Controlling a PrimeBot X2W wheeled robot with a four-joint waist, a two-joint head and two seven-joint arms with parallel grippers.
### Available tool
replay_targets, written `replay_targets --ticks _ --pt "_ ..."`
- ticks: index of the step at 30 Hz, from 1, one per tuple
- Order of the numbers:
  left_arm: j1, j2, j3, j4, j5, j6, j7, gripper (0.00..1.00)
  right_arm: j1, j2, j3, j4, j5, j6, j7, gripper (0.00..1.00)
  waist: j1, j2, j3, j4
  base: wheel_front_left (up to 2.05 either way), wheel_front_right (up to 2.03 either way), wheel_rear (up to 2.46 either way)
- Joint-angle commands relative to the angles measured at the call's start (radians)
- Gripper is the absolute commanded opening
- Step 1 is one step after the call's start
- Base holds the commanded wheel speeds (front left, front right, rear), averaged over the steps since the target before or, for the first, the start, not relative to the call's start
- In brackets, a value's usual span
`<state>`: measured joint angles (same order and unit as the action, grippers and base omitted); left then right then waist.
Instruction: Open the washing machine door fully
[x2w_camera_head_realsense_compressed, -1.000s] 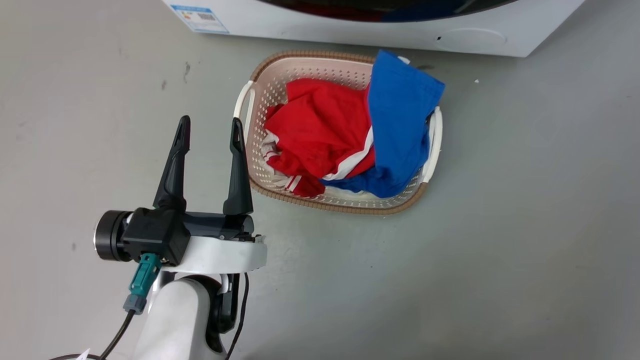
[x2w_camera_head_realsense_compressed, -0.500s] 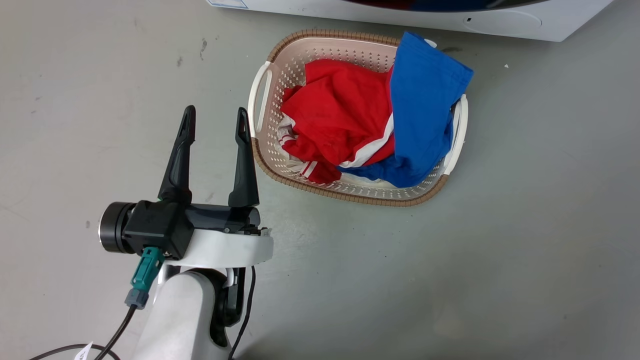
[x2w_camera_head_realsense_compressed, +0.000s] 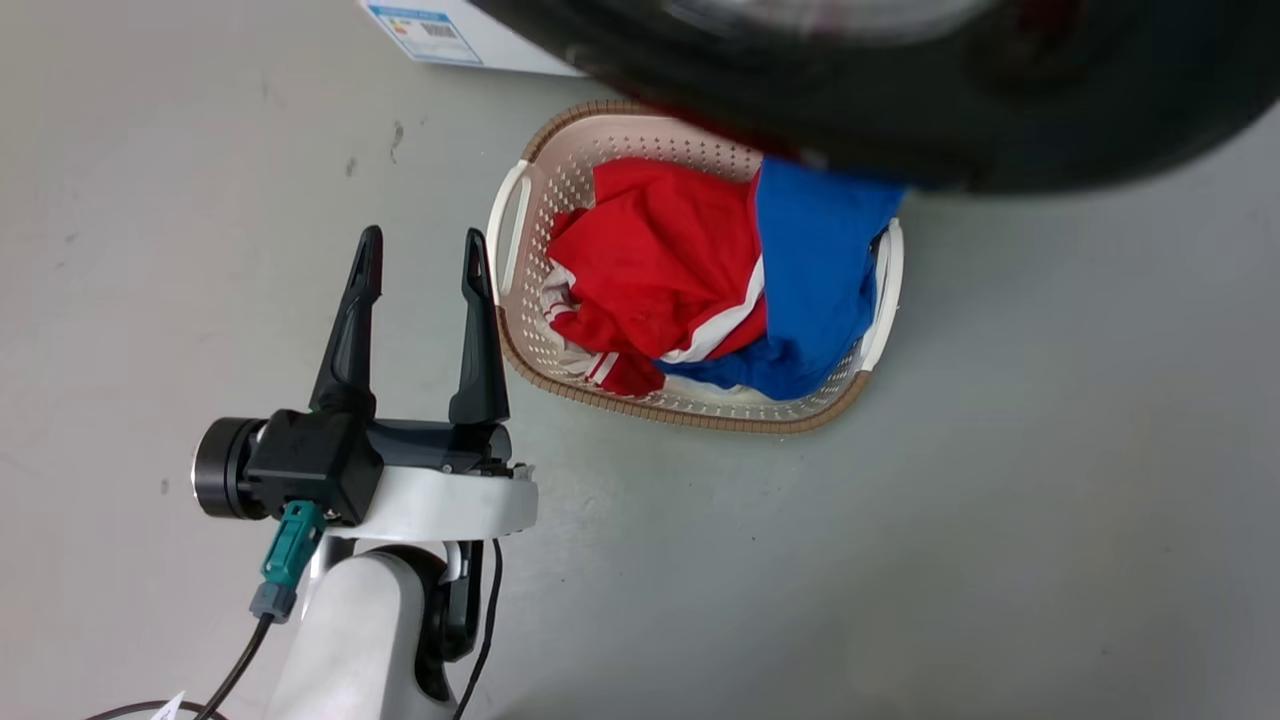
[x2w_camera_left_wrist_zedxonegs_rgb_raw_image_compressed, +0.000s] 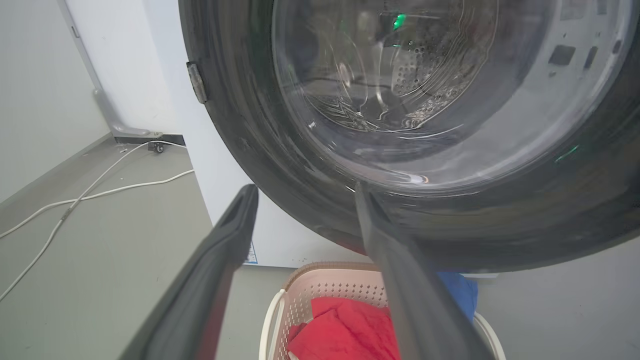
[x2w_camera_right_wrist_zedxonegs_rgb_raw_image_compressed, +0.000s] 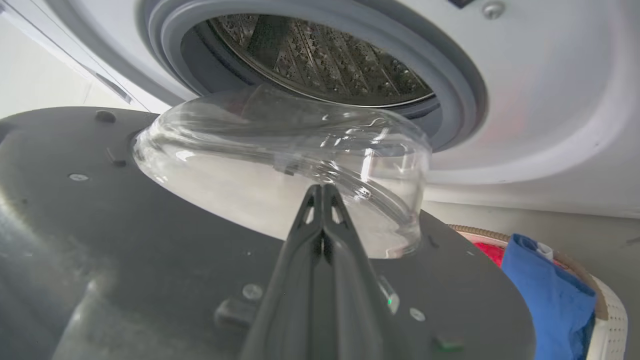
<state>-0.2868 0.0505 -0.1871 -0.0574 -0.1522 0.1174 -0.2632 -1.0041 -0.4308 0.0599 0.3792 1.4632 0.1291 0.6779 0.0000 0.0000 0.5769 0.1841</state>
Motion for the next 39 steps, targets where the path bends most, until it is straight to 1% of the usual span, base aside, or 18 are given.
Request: replay_targets --ticks 1,9,16,23,39 --pt "0.014 0.0 0.004 0.004 0.011 -0.003 -0.002 1.0 0.053 0.009 0.003 -0.042 0.017 0.003 0.009 0.0 0.0 0.0 -0.019 -0.009 0.0 0.0 0.0" --pt "0.043 0.0 0.021 0.012 0.024 -0.014 -0.002 1.0 0.25 0.031 0.015 -0.234 0.053 0.003 0.023 0.0 0.0 0.0 -0.077 -0.023 0.0 0.0 0.0" --pt "0.068 0.0 0.031 0.017 0.031 -0.021 -0.002 1.0 0.383 0.042 0.02 -0.341 0.061 0.003 0.012 0.0 0.0 0.0 -0.108 -0.026 0.0 0.0 0.0" --pt "0.074 0.0 0.033 0.022 0.036 -0.024 -0.002 1.0 0.479 0.061 0.039 -0.402 0.067 0.003 0.002 0.0 0.0 0.0 -0.133 -0.023 0.0 0.0 0.0" --pt "0.11 0.0 0.023 0.047 0.063 -0.035 -0.002 1.0 0.658 0.137 0.149 -0.49 0.078 0.003 -0.009 0.0 0.0 0.0 -0.229 -0.009 0.0 0.0 0.0"
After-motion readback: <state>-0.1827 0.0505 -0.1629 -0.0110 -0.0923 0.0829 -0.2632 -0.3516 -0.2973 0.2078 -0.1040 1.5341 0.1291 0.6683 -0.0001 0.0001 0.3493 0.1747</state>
